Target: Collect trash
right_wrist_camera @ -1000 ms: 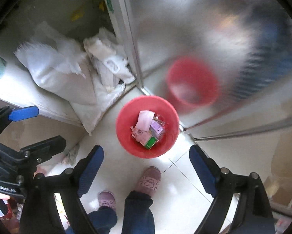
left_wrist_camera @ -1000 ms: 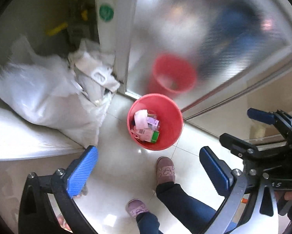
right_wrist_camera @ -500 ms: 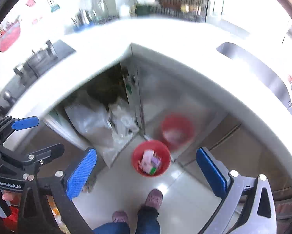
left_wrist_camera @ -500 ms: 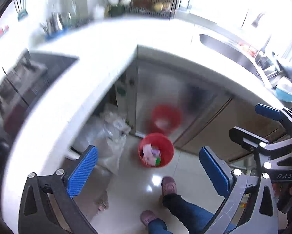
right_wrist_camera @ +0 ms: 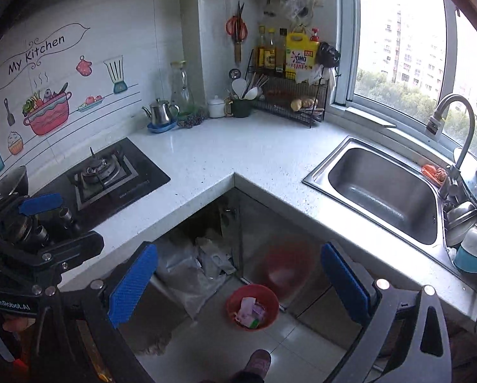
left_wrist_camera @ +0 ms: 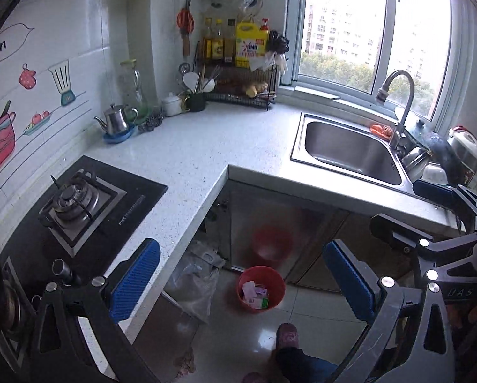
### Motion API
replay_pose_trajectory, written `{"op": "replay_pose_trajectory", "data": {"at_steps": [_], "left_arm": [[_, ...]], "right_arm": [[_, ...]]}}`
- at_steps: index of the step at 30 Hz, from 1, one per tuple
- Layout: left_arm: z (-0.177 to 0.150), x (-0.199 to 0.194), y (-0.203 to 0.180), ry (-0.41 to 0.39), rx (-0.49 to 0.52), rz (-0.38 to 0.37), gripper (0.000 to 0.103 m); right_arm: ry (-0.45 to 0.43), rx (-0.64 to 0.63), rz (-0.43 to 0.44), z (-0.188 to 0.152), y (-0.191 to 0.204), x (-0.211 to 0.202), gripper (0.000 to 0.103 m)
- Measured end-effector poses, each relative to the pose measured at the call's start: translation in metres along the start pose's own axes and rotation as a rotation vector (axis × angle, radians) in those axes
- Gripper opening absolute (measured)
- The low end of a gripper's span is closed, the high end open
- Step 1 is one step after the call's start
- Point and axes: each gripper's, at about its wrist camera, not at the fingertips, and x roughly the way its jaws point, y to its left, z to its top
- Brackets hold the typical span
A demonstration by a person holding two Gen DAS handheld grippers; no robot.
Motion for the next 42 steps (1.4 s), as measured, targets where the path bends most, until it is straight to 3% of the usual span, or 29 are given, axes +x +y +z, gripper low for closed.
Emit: {"op": "replay_pose_trajectory", "data": {"at_steps": [10,42], "left_arm": [[-0.003,-0.025,0.008,-0.020,-0.009,0.030,0.103],[-0.011,-0.046,0.002,-0.046,-0.001,0.086,0.103]], "right_arm": [[-0.018,0.007,0.026,0.005,0.009,-0.016,0.102],[-0.027,-0.014,0.042,0.000,0.009,-0.035,0.102]]}}
